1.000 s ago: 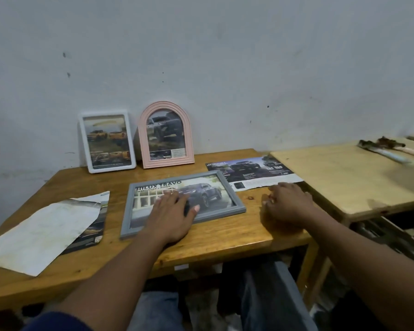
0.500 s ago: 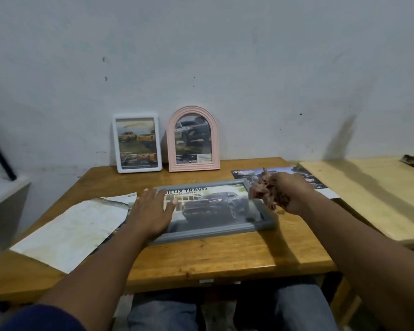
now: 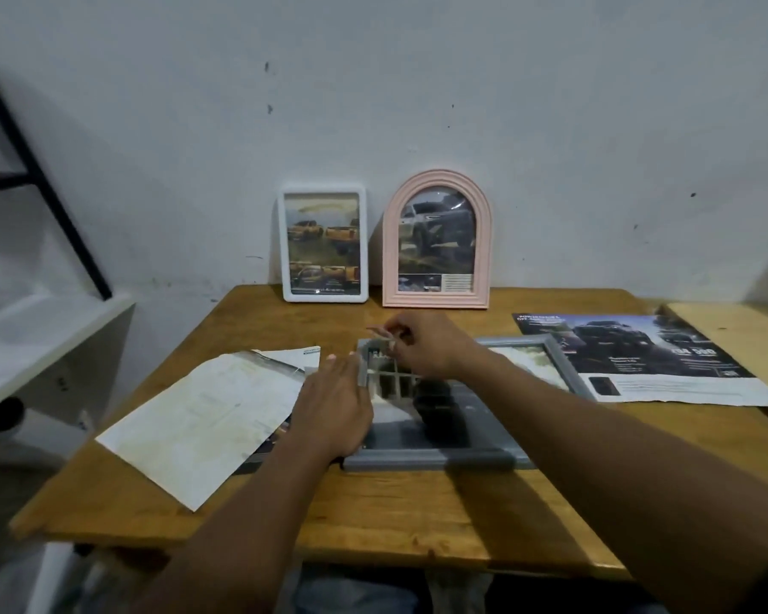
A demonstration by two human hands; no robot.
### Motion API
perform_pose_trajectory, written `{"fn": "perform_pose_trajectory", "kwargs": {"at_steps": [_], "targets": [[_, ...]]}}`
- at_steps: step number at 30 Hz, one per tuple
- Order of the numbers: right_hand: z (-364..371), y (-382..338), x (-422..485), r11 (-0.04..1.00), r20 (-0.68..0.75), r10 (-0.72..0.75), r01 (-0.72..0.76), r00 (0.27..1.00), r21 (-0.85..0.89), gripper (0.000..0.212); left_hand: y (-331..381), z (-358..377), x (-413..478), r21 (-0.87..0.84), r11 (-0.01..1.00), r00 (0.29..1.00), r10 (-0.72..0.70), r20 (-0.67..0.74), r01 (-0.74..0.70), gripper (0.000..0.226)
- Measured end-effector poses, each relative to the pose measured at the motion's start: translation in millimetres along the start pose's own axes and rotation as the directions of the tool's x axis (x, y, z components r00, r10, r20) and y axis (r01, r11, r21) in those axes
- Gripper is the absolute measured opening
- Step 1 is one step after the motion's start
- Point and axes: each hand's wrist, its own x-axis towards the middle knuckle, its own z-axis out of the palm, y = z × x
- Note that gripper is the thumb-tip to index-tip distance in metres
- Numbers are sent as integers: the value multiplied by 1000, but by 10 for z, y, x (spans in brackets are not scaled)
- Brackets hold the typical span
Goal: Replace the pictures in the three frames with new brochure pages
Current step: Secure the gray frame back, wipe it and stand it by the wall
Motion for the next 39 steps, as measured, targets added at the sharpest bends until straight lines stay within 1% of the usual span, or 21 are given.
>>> {"fn": "perform_pose_trajectory", "kwargs": {"at_steps": [2,4,6,7,9,12,17,19,20,21,24,26,28,29,31,33,35,37,39], "targets": [[218,54,27,986,83,-82,93,993,-136,34,-2,-6,-11,10,999,999,-31,-21,31,54],[351,159,10,959,88,-155,171,984,-224,48,-6,3,-11,35,999,999,-29,-31,30,52],[414,236,-40,934,113,-210,234,971,-271,58,4,2,12,73,997,1000,-9,-20,11,52],[434,263,-60,926,128,-225,252,966,-281,60,11,8,30,100,995,1000,8,-9,-7,53],[462,282,-71,924,145,-223,257,964,-284,56,26,17,63,152,988,999,37,12,-38,54],[453,304,-70,931,160,-190,230,969,-284,55,26,27,84,183,982,998,47,37,-53,55],[169,607,-297,949,145,-69,110,987,-296,58,51,11,79,237,971,998,25,63,-40,56],[39,838,-458,946,105,5,29,995,-324,70,69,5,87,246,969,997,17,78,-36,57],[-25,945,-547,934,70,50,-22,996,-357,76,72,3,89,246,969,996,15,82,-35,57],[-78,1060,-623,916,30,101,-81,994,-392,77,71,5,90,244,969,996,14,83,-34,57],[-144,1223,-778,852,-45,233,-226,971,-472,73,53,20,97,239,971,997,11,82,-31,56],[-53,1142,-798,821,-84,306,-307,948,-481,78,49,25,99,231,973,997,6,78,-24,55],[107,901,-776,800,-142,419,-438,897,-410,77,48,29,92,194,981,998,-6,70,-8,55],[180,748,-749,792,-144,471,-489,870,-366,74,44,35,86,170,985,998,-9,67,-2,54],[300,449,-690,792,-131,506,-520,852,-321,72,34,45,66,122,992,998,-5,62,-3,54],[419,246,-589,828,-94,455,-459,886,-322,75,30,-1,55,79,997,998,5,65,-11,53],[539,110,-462,876,-41,372,-365,927,-316,77,35,-134,84,32,999,994,-11,111,8,50],[646,-17,-377,926,4,257,-245,966,-288,74,23,-288,153,4,999,981,-47,187,47,48],[669,-157,-368,968,65,108,-90,992,-234,69,-25,-339,222,-7,998,971,-55,232,58,48]]}}
